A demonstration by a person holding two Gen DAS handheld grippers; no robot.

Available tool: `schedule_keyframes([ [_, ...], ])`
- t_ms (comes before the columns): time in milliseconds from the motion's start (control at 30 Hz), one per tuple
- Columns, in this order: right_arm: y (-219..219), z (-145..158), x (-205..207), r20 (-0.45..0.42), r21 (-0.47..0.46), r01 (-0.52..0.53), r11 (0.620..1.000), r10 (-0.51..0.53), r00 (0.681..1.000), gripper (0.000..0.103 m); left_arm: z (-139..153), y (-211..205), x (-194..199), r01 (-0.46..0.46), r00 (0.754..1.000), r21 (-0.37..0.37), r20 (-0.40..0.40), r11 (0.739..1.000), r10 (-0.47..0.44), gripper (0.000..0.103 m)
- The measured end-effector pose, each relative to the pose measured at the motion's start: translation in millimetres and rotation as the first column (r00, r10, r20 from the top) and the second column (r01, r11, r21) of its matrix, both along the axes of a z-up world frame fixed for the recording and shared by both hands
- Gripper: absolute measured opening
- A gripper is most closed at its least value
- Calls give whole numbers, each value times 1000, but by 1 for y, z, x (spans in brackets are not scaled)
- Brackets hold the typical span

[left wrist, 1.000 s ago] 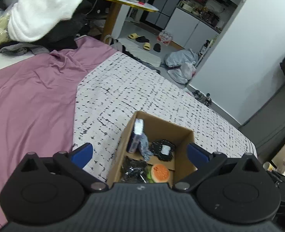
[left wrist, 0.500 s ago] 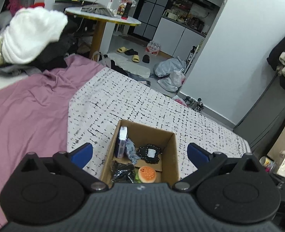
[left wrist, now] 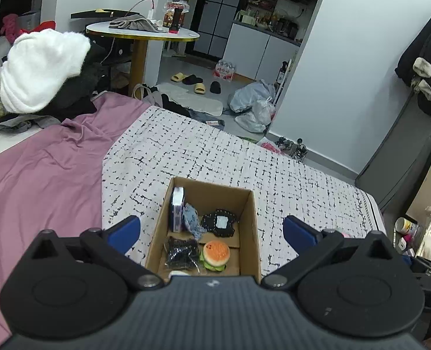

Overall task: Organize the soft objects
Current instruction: 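Move both grippers from the box toward the grey plush with pink ears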

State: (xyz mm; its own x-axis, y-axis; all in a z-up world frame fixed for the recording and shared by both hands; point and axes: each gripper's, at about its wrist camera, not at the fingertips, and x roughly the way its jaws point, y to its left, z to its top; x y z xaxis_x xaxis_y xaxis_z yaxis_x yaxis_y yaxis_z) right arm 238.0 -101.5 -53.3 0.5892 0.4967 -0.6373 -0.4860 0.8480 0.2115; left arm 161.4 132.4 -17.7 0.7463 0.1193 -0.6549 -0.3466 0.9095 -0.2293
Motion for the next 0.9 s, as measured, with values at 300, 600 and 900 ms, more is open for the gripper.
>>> schedule_keyframes([
  [300,-41,-5,4,-5,32,22,999,-22,1000,103,-6,-28,7,42,998,11,-37,999,-42,103],
  [600,-89,-16,21,-29,112,118,987,-116,993,103,-12,-56,24,91,995,33,-36,995,-89,103],
  [900,-124,-21,53,-77,206,263,943,-252,965,90,-16,-78,51,131,991,30,-10,991,-131,100],
])
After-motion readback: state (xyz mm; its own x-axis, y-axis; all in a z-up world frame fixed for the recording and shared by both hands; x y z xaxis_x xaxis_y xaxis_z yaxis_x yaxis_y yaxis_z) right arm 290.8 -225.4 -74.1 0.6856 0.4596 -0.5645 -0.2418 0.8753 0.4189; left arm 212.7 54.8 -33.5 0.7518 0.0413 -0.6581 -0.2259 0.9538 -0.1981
